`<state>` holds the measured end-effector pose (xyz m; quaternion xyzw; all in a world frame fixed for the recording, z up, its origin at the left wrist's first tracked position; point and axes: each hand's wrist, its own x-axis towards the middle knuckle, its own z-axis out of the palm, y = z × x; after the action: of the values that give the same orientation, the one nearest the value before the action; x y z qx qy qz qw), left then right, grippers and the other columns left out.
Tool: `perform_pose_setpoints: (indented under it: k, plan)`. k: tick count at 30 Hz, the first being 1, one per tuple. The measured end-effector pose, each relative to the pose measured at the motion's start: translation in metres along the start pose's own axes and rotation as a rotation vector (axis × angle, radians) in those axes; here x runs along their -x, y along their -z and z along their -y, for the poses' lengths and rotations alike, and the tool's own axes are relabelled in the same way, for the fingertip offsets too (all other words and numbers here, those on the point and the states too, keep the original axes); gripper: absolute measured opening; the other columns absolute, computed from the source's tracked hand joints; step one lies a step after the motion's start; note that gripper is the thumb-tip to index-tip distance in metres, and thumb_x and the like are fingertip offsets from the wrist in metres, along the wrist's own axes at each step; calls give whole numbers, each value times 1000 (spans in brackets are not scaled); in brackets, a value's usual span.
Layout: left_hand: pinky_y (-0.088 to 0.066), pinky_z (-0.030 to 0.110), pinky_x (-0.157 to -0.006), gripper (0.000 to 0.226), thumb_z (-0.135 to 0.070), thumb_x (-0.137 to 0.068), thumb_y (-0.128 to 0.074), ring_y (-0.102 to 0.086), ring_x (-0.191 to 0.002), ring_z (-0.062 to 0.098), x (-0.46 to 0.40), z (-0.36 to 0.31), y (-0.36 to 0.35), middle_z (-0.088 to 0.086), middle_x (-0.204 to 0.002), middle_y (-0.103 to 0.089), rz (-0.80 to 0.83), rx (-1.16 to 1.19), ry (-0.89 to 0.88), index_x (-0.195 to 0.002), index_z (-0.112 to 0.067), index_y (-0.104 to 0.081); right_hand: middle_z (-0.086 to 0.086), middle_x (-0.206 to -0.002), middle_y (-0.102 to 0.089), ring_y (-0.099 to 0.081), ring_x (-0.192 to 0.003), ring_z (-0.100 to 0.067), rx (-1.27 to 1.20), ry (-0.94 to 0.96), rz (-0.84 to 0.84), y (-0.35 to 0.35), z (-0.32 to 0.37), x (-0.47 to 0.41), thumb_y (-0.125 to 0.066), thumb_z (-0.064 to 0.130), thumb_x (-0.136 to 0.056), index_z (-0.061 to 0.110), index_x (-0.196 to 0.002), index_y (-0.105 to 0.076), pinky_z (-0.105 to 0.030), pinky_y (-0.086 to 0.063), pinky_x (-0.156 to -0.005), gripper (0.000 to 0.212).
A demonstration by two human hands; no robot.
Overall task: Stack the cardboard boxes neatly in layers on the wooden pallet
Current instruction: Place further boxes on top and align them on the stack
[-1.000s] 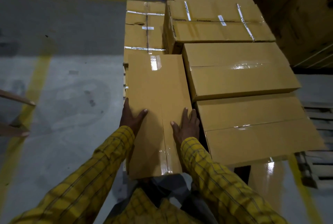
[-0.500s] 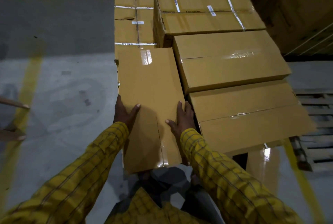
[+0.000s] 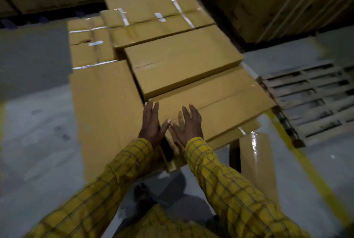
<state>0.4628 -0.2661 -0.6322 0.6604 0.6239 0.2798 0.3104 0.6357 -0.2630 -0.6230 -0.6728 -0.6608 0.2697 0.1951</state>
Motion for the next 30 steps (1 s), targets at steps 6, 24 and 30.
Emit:
perform_pose_setpoints:
  k: [6, 24, 30]
  plan:
    - [-18, 46, -127, 83, -55, -99, -45, -7, -159, 23, -21, -128, -146, 10, -172, -8, 144, 21, -202, -163, -9, -21, -12, -170, -16, -11, -157, -33, -33, -193, -132, 110, -161, 29, -71, 42, -93, 11, -159, -36, -47, -22, -125, 81]
    - [-25, 49, -126, 91, -86, -89, -36, -25, -155, 29, -50, -209, -502, 5, -168, -25, 611, 163, -64, -156, -25, -27, -6, -172, -12, -10, -158, -31, -229, -721, -177, 180, -520, 75, -55, 66, -83, 17, -164, -23, -45, -17, -127, 100]
    - [-22, 24, -118, 66, -42, -105, -51, -25, -154, 20, -71, -161, -626, 5, -168, -26, 656, 152, 38, -161, -16, -26, -4, -173, -12, -9, -159, -28, -236, -732, -204, 102, -639, 40, -62, 61, -94, 20, -165, -21, -48, -18, -127, 92]
